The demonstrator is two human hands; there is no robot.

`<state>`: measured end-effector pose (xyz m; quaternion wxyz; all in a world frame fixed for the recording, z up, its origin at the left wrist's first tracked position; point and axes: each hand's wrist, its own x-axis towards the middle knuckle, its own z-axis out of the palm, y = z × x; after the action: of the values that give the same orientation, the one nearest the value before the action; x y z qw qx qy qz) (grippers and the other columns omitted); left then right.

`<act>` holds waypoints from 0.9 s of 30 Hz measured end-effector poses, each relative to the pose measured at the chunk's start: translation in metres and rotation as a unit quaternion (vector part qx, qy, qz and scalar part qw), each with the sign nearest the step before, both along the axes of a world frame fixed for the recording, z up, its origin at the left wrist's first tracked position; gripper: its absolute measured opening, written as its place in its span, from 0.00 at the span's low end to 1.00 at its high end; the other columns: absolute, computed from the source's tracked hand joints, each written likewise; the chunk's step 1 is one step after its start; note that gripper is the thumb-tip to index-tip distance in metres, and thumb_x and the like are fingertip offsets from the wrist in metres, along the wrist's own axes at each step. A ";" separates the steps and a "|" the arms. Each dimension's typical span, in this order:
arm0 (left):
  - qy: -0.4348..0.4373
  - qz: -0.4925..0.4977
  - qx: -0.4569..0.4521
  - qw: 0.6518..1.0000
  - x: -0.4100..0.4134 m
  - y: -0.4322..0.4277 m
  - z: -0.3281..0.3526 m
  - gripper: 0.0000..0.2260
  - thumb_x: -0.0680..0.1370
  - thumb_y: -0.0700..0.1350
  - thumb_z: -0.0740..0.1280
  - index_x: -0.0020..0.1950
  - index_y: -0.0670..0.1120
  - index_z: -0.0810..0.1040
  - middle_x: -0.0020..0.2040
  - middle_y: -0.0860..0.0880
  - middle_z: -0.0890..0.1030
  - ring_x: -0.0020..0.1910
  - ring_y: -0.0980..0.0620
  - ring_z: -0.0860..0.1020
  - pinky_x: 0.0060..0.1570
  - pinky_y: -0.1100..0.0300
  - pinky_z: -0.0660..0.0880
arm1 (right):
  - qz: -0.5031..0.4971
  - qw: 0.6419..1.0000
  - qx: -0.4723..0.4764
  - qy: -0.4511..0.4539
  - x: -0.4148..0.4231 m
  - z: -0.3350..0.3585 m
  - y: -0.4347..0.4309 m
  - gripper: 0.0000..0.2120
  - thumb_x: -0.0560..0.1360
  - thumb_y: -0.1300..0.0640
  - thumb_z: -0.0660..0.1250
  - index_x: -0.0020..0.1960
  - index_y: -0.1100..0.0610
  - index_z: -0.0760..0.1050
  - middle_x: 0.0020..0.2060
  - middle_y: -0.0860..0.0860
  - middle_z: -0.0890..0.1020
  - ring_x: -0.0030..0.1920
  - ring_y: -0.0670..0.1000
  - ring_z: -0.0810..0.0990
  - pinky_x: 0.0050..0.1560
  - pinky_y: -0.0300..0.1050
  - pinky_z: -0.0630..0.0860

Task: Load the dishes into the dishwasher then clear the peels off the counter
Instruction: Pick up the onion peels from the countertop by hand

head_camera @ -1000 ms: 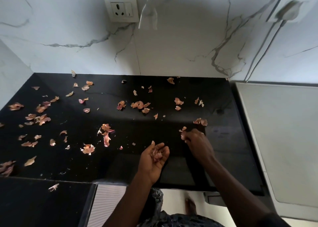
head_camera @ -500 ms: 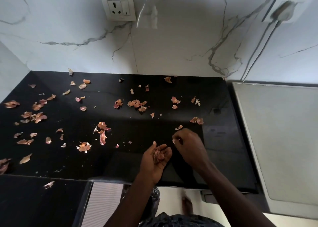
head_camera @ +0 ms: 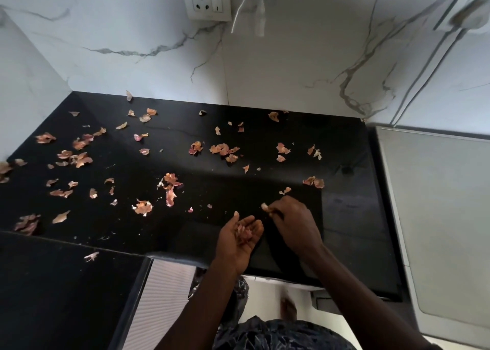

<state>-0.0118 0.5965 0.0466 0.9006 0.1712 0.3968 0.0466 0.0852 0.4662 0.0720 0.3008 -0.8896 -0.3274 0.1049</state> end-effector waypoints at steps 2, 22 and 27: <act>-0.022 -0.009 0.001 1.000 -0.002 -0.001 0.002 0.19 0.84 0.50 0.61 0.58 0.34 0.78 0.52 0.36 0.82 0.48 0.43 0.83 0.49 0.54 0.82 | 0.071 0.997 -0.018 0.014 -0.010 0.015 0.009 0.09 0.81 0.54 0.63 0.58 0.49 0.80 0.51 0.44 0.77 0.48 0.42 0.76 0.49 0.40 0.76; 0.003 0.012 0.028 1.000 -0.001 0.010 0.013 0.11 0.82 0.37 0.60 0.57 0.32 0.78 0.45 0.36 0.82 0.46 0.43 0.82 0.41 0.55 0.83 | 0.000 0.997 -0.073 -0.020 0.032 -0.027 0.009 0.07 0.80 0.59 0.65 0.53 0.51 0.81 0.50 0.46 0.78 0.48 0.42 0.77 0.48 0.36 0.75; -0.007 -0.006 0.035 0.999 0.005 0.013 0.006 0.14 0.83 0.41 0.61 0.60 0.33 0.78 0.51 0.35 0.83 0.47 0.43 0.83 0.43 0.53 0.83 | 0.025 0.998 0.053 0.039 -0.006 0.021 0.027 0.06 0.79 0.58 0.67 0.52 0.48 0.81 0.48 0.40 0.79 0.48 0.37 0.77 0.47 0.31 0.74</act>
<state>-0.0070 0.6090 0.0530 0.8971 0.2043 0.3876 0.0563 0.0788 0.4931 0.0930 0.3572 -0.8593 -0.3421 0.1299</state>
